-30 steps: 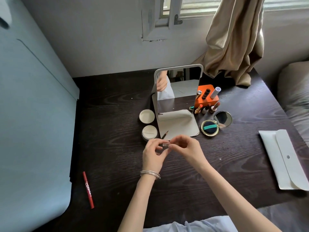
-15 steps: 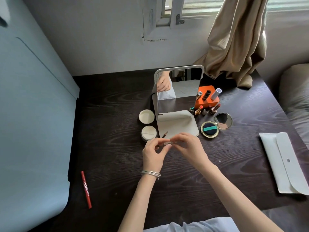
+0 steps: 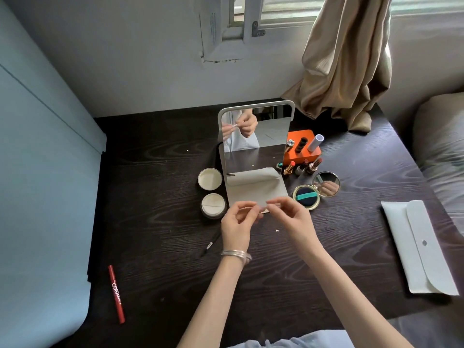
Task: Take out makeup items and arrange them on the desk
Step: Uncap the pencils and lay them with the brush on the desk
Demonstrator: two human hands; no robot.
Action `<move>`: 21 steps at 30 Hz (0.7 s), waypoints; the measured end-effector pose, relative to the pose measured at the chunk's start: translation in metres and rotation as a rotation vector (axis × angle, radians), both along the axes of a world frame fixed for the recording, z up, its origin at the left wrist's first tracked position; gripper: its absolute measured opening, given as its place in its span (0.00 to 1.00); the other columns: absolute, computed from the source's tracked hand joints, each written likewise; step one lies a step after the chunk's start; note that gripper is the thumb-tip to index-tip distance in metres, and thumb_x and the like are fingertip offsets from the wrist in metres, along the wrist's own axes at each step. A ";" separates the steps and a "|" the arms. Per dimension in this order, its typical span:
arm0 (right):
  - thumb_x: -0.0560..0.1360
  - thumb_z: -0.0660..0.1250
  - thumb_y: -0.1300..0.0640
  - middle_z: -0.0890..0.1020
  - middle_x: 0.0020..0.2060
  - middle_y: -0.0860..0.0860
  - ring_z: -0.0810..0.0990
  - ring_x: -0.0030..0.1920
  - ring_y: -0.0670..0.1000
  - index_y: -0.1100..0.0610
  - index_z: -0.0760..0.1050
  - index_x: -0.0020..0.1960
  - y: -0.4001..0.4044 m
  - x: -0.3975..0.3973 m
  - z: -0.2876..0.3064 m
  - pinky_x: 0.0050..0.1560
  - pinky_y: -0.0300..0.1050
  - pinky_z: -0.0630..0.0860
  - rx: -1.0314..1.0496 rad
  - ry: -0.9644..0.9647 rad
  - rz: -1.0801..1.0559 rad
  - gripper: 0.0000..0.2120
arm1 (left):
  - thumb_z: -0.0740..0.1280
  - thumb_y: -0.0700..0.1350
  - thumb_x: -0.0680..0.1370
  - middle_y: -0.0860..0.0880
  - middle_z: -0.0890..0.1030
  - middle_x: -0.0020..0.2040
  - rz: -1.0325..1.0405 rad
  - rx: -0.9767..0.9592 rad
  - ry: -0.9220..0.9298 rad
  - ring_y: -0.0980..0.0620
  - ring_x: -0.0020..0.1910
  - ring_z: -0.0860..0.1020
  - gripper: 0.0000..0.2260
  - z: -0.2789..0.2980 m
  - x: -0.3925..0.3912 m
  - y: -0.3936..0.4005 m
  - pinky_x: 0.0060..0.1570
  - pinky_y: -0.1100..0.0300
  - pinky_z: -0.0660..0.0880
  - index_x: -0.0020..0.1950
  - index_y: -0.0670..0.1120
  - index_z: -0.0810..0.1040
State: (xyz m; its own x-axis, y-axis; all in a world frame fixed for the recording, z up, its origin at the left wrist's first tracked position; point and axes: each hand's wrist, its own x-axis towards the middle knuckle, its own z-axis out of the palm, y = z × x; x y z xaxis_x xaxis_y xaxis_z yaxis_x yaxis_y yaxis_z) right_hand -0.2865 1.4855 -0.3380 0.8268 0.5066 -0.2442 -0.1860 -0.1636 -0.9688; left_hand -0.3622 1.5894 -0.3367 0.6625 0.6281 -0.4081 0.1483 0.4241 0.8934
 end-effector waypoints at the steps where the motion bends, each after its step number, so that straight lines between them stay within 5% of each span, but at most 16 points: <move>1: 0.73 0.69 0.64 0.81 0.35 0.45 0.78 0.37 0.41 0.56 0.79 0.45 -0.001 0.004 0.001 0.40 0.32 0.73 0.011 -0.009 -0.015 0.04 | 0.66 0.35 0.76 0.47 0.82 0.39 -0.005 -0.092 0.032 0.58 0.35 0.82 0.06 0.003 0.009 -0.005 0.38 0.67 0.78 0.42 0.45 0.78; 9: 0.71 0.72 0.63 0.81 0.42 0.49 0.78 0.39 0.39 0.58 0.82 0.46 -0.008 0.055 -0.019 0.43 0.28 0.72 -0.401 -0.400 -0.075 0.05 | 0.61 0.42 0.80 0.50 0.81 0.45 -0.032 -0.630 0.179 0.56 0.43 0.78 0.07 0.006 0.071 -0.022 0.44 0.64 0.74 0.47 0.45 0.78; 14: 0.73 0.70 0.57 0.84 0.43 0.50 0.80 0.47 0.49 0.55 0.81 0.49 -0.015 0.085 -0.047 0.50 0.44 0.75 -0.606 -0.425 -0.125 0.06 | 0.59 0.43 0.81 0.48 0.78 0.56 -0.220 -0.531 0.305 0.55 0.45 0.78 0.11 -0.004 0.088 -0.021 0.44 0.62 0.74 0.62 0.45 0.72; 21: 0.74 0.67 0.56 0.84 0.48 0.51 0.80 0.52 0.54 0.56 0.81 0.50 -0.002 0.116 -0.077 0.48 0.48 0.74 -0.794 -0.427 -0.099 0.07 | 0.59 0.40 0.79 0.50 0.81 0.50 -0.317 -0.427 0.359 0.54 0.46 0.78 0.10 -0.020 0.083 -0.015 0.43 0.64 0.74 0.57 0.46 0.77</move>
